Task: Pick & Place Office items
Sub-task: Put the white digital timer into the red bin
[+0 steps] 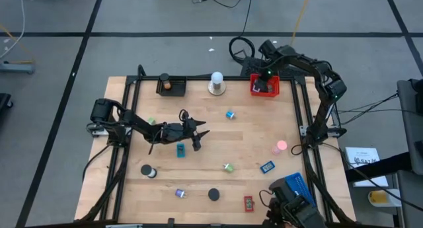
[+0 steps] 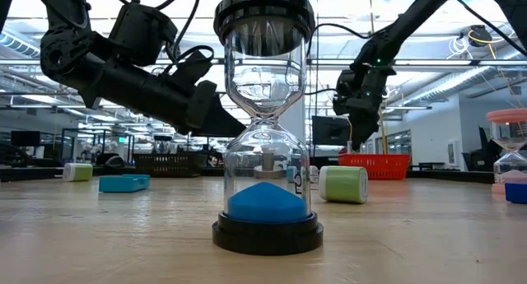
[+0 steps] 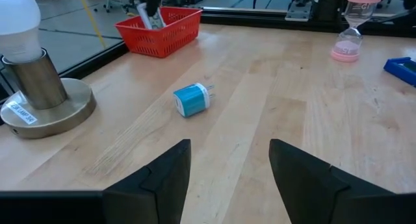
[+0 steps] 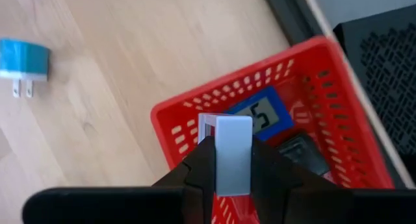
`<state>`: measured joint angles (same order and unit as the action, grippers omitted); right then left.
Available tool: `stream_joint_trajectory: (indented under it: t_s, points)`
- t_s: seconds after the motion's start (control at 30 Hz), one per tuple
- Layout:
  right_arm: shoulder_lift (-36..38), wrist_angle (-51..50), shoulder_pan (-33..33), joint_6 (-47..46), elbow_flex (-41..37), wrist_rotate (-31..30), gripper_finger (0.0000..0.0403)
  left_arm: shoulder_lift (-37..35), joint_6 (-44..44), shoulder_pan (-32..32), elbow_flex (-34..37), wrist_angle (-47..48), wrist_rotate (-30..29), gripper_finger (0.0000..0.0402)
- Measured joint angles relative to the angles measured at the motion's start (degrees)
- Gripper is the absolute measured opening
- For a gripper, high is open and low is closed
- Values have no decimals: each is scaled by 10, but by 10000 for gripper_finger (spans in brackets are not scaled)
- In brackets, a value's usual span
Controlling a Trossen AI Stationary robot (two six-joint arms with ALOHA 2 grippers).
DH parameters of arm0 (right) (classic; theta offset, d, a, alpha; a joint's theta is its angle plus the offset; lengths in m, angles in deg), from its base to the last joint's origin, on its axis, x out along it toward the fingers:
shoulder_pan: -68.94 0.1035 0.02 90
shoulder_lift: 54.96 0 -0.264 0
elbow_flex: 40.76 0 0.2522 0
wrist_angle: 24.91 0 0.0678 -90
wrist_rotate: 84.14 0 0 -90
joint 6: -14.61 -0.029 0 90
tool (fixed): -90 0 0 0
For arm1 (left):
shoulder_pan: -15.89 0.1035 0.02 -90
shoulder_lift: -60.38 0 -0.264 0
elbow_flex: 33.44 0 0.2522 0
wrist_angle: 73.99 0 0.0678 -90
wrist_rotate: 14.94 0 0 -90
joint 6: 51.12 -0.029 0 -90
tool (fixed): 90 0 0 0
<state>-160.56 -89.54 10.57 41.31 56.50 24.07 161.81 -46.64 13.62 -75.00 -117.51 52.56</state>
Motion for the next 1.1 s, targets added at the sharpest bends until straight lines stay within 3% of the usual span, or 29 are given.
stream_joint_trajectory:
  t_s: [0.7,1.1]
  points:
    - [0,43,11,31,-37,-19,86,0,1,0,0,0,0,214]
    - [0,70,15,25,-37,-50,145,0,0,0,0,0,0,214]
